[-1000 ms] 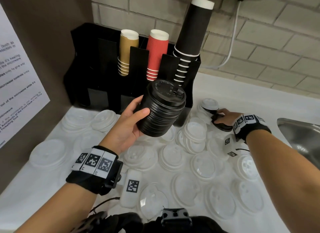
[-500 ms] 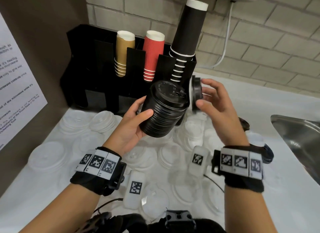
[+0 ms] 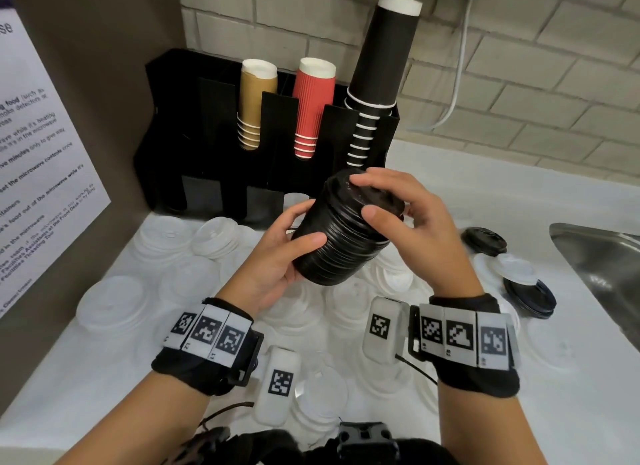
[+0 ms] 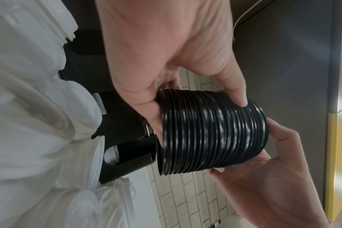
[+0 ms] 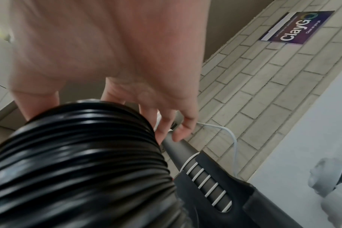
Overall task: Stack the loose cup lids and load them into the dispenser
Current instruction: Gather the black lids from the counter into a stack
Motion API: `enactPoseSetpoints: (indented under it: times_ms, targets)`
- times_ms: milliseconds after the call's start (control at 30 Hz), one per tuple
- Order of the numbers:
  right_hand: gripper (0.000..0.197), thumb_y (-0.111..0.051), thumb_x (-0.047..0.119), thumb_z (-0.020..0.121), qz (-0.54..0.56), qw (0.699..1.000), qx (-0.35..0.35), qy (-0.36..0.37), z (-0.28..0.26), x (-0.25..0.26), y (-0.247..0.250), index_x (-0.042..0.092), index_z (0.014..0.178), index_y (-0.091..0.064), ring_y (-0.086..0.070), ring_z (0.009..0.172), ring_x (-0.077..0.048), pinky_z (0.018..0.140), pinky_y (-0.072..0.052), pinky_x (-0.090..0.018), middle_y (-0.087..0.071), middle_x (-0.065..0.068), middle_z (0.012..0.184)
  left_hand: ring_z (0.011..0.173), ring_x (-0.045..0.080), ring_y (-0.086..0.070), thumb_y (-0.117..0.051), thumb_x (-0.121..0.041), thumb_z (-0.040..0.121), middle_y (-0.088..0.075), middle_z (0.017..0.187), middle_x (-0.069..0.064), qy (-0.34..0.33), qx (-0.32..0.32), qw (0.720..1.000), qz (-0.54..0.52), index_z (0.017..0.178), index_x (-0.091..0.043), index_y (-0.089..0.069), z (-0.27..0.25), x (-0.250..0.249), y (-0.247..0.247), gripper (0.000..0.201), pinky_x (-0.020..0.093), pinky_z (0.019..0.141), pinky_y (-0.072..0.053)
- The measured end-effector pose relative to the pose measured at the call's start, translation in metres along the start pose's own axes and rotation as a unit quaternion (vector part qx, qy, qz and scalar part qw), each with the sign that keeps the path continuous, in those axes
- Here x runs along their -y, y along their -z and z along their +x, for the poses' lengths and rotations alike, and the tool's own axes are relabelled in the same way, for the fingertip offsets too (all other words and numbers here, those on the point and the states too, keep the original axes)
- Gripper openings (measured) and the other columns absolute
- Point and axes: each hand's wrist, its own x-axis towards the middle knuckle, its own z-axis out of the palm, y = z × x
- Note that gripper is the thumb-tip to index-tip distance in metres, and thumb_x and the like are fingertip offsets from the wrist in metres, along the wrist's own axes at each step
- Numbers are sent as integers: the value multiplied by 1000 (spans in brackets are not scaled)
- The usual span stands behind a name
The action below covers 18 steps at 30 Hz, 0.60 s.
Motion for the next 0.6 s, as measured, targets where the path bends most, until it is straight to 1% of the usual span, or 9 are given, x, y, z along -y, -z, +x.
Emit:
enactPoseSetpoints:
  times_ms: [67,100,167,300,367,433,500,567,600]
  targets:
    - [31,-64,27,82,0,1000,2,-2,-1,2,-1,29,113,-67,-47,127,-8,103,-39,-26,-56,4,128,103,19,-69,-75,-32,65,-71,111,1,1,-6,1000,-3,131,-26,-53,-2,0,0,70,29,76,-57]
    - [31,-64,28,82,2,1000,2,0,-1,2,-2,30,112,-67,-46,128,-9,103,-40,-27,-56,5,129,104,19,-68,-75,-32,65,-71,112,1,2,-9,1000,-5,133,-25,-52,-2,0,0,72,29,77,-57]
    - [31,-66,27,81,10,1000,-2,8,-3,1,-3,29,113,-66,-46,129,-7,103,-40,-25,-55,3,130,105,19,-68,-75,-33,66,-70,113,1,1,-13,1000,-10,136,-24,-50,-4,0,0,75,30,80,-57]
    - [31,-69,27,81,25,999,-8,20,-7,-2,-6,29,112,-65,-45,130,-5,100,-40,-18,-54,1,133,107,20,-66,-73,-30,71,-69,115,3,7,-14,1000,-26,139,-22,-47,-5,2,-1,73,31,86,-57]
    - [32,-69,27,81,28,999,-9,17,-9,-2,-5,29,112,-65,-46,129,-4,101,-40,-18,-53,2,134,109,20,-66,-73,-31,71,-69,117,3,11,-13,999,-28,140,-21,-46,-5,4,-2,75,32,87,-56]
    - [33,-71,27,80,28,999,-7,21,-10,-2,-5,29,112,-64,-46,129,-7,102,-40,-20,-53,1,134,110,20,-65,-72,-29,73,-68,118,4,12,-11,999,-30,141,-21,-45,-5,4,-3,74,32,86,-56]
    - [39,-73,31,79,28,999,2,35,-9,-4,-3,28,116,-62,-46,130,-10,102,-41,-21,-52,1,133,109,20,-65,-73,-31,71,-68,118,4,12,-9,999,-30,142,-19,-44,-4,5,-4,77,31,85,-55]
    - [42,-67,39,81,57,998,0,33,-7,-10,3,30,122,-58,-47,128,-11,98,-43,-22,-54,4,132,107,18,-66,-73,-30,70,-69,115,3,12,-12,999,-32,141,-19,-45,-3,4,-4,76,30,83,-56]
    - [41,-62,43,82,75,997,-17,16,-5,-15,9,35,122,-57,-48,127,-9,96,-45,-22,-55,8,130,105,16,-66,-72,-27,72,-70,113,1,11,-16,999,-35,139,-20,-47,-2,4,-3,72,29,83,-56]
